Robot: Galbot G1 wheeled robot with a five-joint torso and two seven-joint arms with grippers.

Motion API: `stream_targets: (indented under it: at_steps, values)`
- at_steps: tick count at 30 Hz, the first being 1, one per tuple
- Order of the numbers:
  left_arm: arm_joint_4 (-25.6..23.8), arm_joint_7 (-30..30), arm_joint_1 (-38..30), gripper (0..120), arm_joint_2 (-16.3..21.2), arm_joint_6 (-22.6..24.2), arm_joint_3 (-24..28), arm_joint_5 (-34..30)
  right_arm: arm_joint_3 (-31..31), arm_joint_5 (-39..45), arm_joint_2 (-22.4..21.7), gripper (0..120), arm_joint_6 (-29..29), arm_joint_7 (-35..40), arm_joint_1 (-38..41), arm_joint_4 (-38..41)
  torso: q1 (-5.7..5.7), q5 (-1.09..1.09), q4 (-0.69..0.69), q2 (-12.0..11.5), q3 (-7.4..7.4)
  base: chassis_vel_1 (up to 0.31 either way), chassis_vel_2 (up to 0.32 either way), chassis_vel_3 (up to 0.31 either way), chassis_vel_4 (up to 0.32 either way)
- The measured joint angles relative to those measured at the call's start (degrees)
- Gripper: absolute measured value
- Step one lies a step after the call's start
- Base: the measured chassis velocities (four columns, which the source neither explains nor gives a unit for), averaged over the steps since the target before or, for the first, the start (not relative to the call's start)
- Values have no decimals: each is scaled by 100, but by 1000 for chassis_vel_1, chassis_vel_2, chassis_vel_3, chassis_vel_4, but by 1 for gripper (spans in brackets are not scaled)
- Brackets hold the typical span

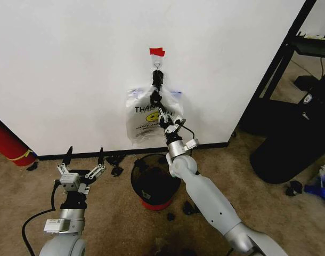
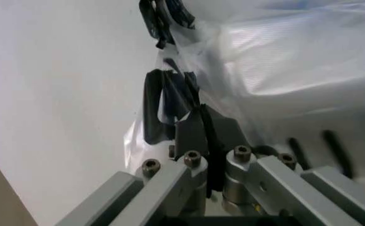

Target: Pick up the garbage bag from the wall and place it over the trash bin.

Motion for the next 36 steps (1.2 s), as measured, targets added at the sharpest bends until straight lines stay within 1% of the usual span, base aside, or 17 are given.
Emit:
stream_targets:
  at_steps: [36]
  values:
    - [19,-8,29,100,61,-126,-18,-137,254,-394,-503,0,32,-341,-1538,635,0,0,0,0,0,0,0,0,0]
